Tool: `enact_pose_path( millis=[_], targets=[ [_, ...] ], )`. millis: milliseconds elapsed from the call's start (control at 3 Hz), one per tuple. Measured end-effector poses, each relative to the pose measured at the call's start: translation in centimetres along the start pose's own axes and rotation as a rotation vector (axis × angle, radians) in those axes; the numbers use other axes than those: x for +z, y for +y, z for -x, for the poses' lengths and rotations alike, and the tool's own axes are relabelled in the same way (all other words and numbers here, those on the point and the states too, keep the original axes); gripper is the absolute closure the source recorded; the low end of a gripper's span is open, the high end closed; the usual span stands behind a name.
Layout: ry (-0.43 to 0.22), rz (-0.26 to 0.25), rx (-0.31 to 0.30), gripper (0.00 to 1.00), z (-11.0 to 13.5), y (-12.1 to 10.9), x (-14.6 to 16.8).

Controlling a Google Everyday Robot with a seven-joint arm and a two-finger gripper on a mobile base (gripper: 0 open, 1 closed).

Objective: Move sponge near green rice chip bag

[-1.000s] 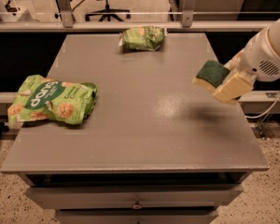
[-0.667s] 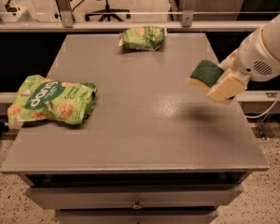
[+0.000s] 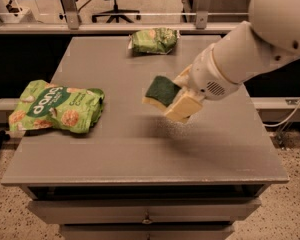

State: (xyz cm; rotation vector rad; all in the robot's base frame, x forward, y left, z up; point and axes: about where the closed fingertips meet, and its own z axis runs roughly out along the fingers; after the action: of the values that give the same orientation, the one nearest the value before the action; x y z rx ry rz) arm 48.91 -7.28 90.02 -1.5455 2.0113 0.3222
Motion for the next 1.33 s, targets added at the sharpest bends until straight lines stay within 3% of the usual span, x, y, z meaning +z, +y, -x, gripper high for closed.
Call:
enact_pose_path(
  millis=[333, 667, 1000, 1333],
  targets=[
    [-0.050, 0.083, -0.076, 1.00, 4.0, 3.4, 3.9],
    [-0.073, 0.128, -0.126, 1.00, 6.4, 5.4, 7.1],
    [-0.077, 0.145, -0.139, 1.00, 7.3, 5.7, 9.4],
    [-0.075, 0.131, -0.129, 0.82, 7.9, 4.7, 11.2]
  ],
)
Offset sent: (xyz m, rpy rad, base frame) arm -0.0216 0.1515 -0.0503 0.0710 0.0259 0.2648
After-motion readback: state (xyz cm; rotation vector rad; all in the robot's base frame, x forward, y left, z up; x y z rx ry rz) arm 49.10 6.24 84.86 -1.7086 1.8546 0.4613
